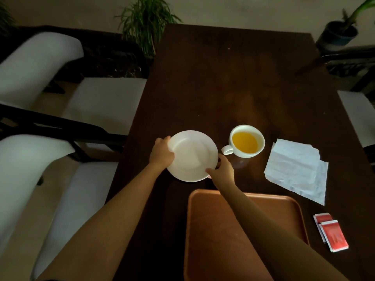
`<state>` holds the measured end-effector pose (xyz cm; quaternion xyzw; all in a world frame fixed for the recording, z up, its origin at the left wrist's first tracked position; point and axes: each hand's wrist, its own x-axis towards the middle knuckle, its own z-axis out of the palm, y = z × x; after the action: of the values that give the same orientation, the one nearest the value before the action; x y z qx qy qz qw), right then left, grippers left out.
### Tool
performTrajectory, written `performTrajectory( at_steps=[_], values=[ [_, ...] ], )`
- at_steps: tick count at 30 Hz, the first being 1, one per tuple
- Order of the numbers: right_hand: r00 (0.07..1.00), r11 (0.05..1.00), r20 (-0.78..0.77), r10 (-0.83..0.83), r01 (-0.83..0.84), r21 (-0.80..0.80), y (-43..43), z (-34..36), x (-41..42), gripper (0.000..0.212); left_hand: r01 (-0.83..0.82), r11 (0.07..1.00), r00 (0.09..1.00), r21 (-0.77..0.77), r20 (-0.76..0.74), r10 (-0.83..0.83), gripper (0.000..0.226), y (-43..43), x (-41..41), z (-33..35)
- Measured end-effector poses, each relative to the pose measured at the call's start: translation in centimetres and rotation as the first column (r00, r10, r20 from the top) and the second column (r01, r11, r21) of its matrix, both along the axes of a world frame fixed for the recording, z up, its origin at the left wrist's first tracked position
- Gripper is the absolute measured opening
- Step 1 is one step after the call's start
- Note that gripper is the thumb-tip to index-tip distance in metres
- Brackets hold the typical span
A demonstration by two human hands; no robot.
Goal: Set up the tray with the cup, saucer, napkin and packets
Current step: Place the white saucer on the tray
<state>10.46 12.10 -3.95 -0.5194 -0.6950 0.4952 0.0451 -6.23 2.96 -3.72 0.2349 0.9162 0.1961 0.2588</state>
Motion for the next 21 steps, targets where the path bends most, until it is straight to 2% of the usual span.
performTrajectory(
  at_steps=[7,13,17,21],
  values=[
    [0.997,0.999,-0.052,0.048,-0.048,0.007,-0.8,0.9,1.8,0.063,-0.146,0.984,0.989,0.097,0.029,0.144,0.050,-1.3,1.7,1.0],
    [0.983,0.980,-0.038,0.180,-0.176,0.095,0.1,2.4,5.1,0.056,-0.284,0.940,0.958,0.189,0.090,0.272,0.047,-2.6,5.9,1.6],
    [0.976,0.972,-0.035,0.214,-0.209,0.106,0.4,3.3,8.3,0.057,-0.300,0.933,0.951,0.201,0.139,0.276,0.051,-3.3,9.4,2.4],
    [0.961,0.956,-0.027,0.276,-0.271,0.111,0.0,3.7,11.6,0.055,-0.309,0.927,0.951,0.214,0.078,0.299,0.048,-4.4,13.6,2.7]
  ],
)
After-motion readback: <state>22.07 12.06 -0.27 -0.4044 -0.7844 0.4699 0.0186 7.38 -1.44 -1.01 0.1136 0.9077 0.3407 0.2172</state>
